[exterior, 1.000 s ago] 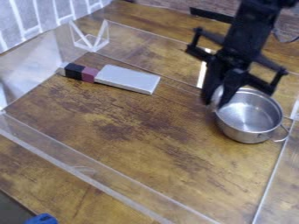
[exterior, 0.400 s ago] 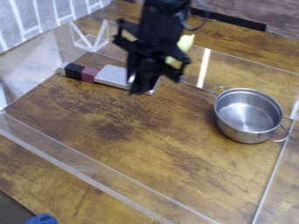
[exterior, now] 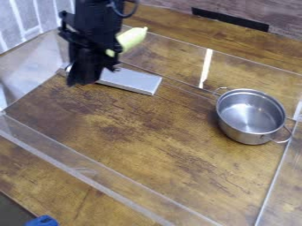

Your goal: Move the toy knife to the left side of the table

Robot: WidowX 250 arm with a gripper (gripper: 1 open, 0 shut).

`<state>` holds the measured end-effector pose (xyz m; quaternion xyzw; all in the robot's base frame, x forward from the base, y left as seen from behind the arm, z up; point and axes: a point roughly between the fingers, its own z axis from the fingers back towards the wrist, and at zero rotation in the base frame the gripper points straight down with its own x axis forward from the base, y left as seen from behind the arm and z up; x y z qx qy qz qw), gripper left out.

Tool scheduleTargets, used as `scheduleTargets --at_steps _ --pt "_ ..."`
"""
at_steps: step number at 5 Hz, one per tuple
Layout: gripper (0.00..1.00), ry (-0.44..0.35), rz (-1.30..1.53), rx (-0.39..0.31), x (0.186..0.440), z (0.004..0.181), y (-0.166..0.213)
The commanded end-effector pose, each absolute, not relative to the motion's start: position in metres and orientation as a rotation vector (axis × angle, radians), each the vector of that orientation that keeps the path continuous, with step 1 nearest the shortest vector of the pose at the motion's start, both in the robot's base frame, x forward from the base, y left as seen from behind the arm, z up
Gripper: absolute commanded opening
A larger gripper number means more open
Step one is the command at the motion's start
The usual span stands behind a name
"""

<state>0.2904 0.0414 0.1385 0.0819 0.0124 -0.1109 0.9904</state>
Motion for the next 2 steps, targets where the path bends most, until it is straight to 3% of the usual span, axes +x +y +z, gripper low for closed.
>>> scheduleTargets --at_steps 1,2 --pt "0.00 -0.077 -0.241 0.200 0.2879 0.1561 0.0623" --pt "0.00 -0.108 -0.283 0.212 0.2856 0.1593 0.0714"
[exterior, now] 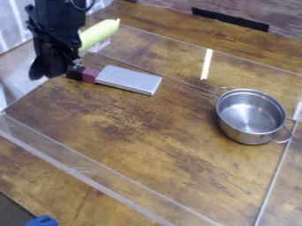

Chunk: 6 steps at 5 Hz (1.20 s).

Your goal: Move the toy knife to the left side of the table

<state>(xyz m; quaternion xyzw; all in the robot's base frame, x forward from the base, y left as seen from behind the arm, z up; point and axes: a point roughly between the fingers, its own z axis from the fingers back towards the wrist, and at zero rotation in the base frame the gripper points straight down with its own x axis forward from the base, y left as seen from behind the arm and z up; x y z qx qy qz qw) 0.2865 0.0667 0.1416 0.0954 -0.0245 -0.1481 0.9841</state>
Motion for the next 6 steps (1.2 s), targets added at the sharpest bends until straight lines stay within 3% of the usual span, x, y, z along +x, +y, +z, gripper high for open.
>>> scheduleTargets --at_steps 1,4,6 --pt "0.00 -0.146 -0.342 0.227 0.287 0.154 0.079" --pt "0.00 -0.250 -0.512 0.245 0.295 0.159 0.089" --pt "0.00 -0.312 -0.633 0.260 0.296 0.153 0.093"
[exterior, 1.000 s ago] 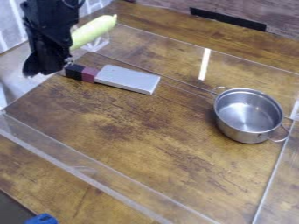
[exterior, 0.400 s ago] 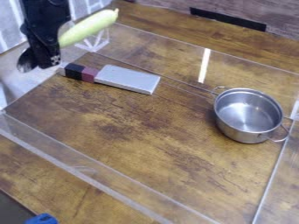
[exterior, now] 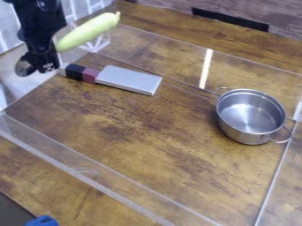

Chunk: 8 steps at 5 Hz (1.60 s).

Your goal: Move the toy knife to the left side of the table

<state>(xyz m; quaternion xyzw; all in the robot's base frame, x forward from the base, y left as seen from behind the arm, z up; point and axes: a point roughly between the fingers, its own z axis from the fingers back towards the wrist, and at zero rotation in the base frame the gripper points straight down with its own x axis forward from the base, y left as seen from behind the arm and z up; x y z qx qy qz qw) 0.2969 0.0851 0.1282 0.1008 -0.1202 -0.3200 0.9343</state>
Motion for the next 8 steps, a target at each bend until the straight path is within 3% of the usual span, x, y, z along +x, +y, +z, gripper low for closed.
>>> scheduleTargets --at_steps 1,4,8 --pt "0.00 -0.342 -0.697 0.259 0.297 0.151 0.088" --pt "0.00 -0.402 -0.882 0.244 0.292 0.138 0.074" --pt "0.00 -0.347 -0.935 0.130 0.347 0.110 0.045"
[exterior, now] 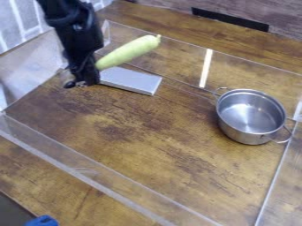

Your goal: Move the toy knife to the left side of the table

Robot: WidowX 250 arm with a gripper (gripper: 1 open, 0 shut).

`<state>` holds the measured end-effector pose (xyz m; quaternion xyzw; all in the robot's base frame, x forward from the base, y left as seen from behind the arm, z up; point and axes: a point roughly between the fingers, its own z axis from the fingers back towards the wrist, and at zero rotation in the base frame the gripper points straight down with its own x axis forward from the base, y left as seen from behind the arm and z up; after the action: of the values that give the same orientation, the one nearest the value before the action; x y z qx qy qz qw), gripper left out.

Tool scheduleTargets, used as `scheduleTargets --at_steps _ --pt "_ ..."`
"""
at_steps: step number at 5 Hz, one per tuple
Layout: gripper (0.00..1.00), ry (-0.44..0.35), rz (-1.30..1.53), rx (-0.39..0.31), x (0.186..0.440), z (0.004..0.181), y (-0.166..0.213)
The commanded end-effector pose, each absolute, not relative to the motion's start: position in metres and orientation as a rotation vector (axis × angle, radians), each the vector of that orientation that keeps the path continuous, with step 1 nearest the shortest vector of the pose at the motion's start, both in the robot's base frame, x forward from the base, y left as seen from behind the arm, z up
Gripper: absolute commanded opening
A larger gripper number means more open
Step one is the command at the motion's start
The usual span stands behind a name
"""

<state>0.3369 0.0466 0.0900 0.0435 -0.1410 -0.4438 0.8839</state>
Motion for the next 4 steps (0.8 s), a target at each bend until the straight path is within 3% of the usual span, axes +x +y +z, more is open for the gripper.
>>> scheduleTargets --at_steps 1,3,4 --pt "0.00 -0.318 -0.916 0.089 0.355 0.108 0.035" --pt "0.00 -0.297 -0.855 0.022 0.355 0.107 0.025" --pt "1.00 -0.290 -0.828 -0.010 0.356 0.106 0.022"
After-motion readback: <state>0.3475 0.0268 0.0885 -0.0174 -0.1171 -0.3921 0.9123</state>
